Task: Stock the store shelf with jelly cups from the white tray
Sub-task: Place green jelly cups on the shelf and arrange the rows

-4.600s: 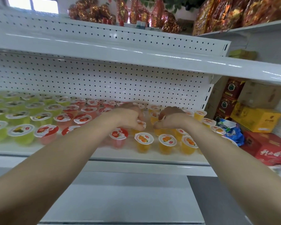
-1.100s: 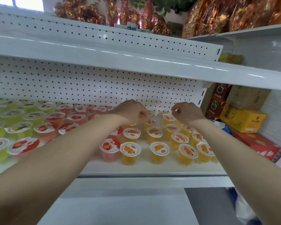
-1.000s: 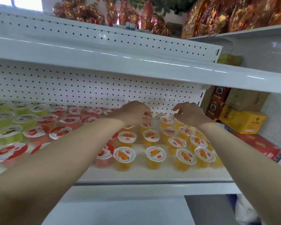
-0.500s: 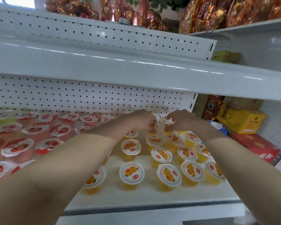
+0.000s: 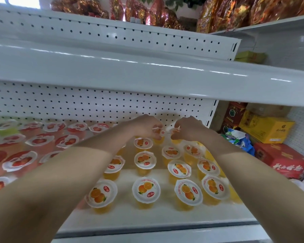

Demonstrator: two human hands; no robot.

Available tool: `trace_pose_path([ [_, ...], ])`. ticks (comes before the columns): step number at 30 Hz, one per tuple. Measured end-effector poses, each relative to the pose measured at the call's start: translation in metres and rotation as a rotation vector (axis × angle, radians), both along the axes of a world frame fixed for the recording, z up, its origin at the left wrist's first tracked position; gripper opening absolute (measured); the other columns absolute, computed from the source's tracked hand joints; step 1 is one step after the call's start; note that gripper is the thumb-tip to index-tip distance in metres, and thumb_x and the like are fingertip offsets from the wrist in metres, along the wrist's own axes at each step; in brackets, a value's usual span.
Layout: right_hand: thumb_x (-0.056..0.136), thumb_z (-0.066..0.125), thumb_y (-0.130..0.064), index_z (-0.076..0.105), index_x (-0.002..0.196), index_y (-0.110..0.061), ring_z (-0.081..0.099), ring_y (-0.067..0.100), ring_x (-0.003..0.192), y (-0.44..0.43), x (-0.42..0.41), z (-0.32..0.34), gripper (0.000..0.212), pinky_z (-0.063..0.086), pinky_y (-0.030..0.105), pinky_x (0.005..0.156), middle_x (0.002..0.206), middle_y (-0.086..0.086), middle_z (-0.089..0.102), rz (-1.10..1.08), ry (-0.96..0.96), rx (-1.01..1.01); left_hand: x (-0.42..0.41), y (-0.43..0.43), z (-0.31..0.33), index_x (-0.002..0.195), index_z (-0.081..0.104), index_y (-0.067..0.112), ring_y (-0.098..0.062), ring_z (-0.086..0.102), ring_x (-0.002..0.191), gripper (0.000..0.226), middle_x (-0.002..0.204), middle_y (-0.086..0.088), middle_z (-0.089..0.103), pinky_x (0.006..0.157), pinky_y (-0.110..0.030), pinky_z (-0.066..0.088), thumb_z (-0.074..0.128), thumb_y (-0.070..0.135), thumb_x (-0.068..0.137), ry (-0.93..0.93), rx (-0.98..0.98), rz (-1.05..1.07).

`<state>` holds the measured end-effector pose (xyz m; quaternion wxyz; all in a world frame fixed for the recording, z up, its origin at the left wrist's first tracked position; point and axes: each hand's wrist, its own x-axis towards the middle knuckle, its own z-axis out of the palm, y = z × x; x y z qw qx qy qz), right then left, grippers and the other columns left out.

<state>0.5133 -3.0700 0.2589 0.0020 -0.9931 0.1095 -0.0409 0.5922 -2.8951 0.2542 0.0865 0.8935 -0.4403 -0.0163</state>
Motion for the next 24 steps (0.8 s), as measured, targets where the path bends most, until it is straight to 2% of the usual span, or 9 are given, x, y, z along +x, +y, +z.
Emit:
trace_pose_path([
  [6, 0.087, 0.064, -0.044, 0.063, 0.120, -0.014, 0.050, 0.027, 0.111, -0.007, 0.002, -0.001, 0.046, 0.030, 0.036, 0.083, 0.111, 0.005, 0.065, -0.024, 0.010, -0.015, 0.003, -0.005, -0.004, 0.140, 0.049, 0.021, -0.021, 0.052, 0.123, 0.058, 0.139, 0.000, 0.054, 0.100, -0.033, 0.041, 0.067, 0.041, 0.088, 0.050, -0.046, 0.026],
  [13, 0.085, 0.066, -0.047, 0.063, 0.122, -0.015, 0.052, 0.027, 0.113, -0.012, 0.002, -0.004, 0.049, 0.034, 0.037, 0.084, 0.116, 0.004, 0.065, -0.014, 0.011, -0.006, 0.005, -0.009, -0.006, 0.143, 0.046, 0.023, -0.022, 0.050, 0.126, 0.061, 0.143, -0.002, 0.051, 0.102, -0.035, 0.040, 0.066, 0.043, 0.089, 0.067, -0.049, 0.049],
  [17, 0.083, 0.069, -0.052, 0.050, 0.138, -0.024, 0.048, 0.027, 0.124, -0.016, -0.007, -0.004, 0.064, 0.037, 0.041, 0.099, 0.128, 0.002, 0.060, -0.001, 0.013, 0.076, 0.002, -0.005, -0.004, 0.144, 0.044, 0.025, -0.023, 0.046, 0.130, 0.063, 0.146, -0.001, 0.048, 0.106, -0.037, 0.038, 0.063, 0.048, 0.089, 0.031, -0.062, 0.039],
  [20, 0.084, 0.067, -0.054, 0.048, 0.139, -0.027, 0.048, 0.026, 0.126, -0.017, -0.023, 0.003, 0.064, 0.039, 0.045, 0.104, 0.131, 0.002, 0.058, -0.002, -0.037, 0.157, -0.008, 0.000, 0.005, 0.130, 0.057, 0.031, -0.018, 0.051, 0.120, 0.046, 0.131, 0.002, 0.054, 0.103, -0.039, 0.041, 0.066, 0.045, 0.088, -0.005, -0.224, -0.020],
  [22, 0.085, 0.066, -0.054, 0.054, 0.132, -0.027, 0.051, 0.023, 0.120, -0.016, -0.037, 0.007, 0.055, 0.043, 0.043, 0.101, 0.126, 0.000, 0.060, -0.020, -0.047, 0.143, -0.019, 0.004, 0.013, 0.122, 0.063, 0.031, -0.011, 0.054, 0.111, 0.035, 0.118, 0.009, 0.060, 0.095, -0.031, 0.042, 0.067, 0.039, 0.088, 0.029, -0.277, -0.073],
  [24, 0.085, 0.065, -0.054, 0.060, 0.124, -0.027, 0.054, 0.022, 0.115, -0.013, -0.052, 0.011, 0.047, 0.045, 0.042, 0.098, 0.123, -0.004, 0.061, -0.034, -0.029, 0.108, -0.030, 0.008, 0.021, 0.121, 0.065, 0.028, -0.006, 0.055, 0.109, 0.031, 0.114, 0.013, 0.064, 0.090, -0.025, 0.040, 0.065, 0.037, 0.091, 0.083, -0.243, -0.105],
])
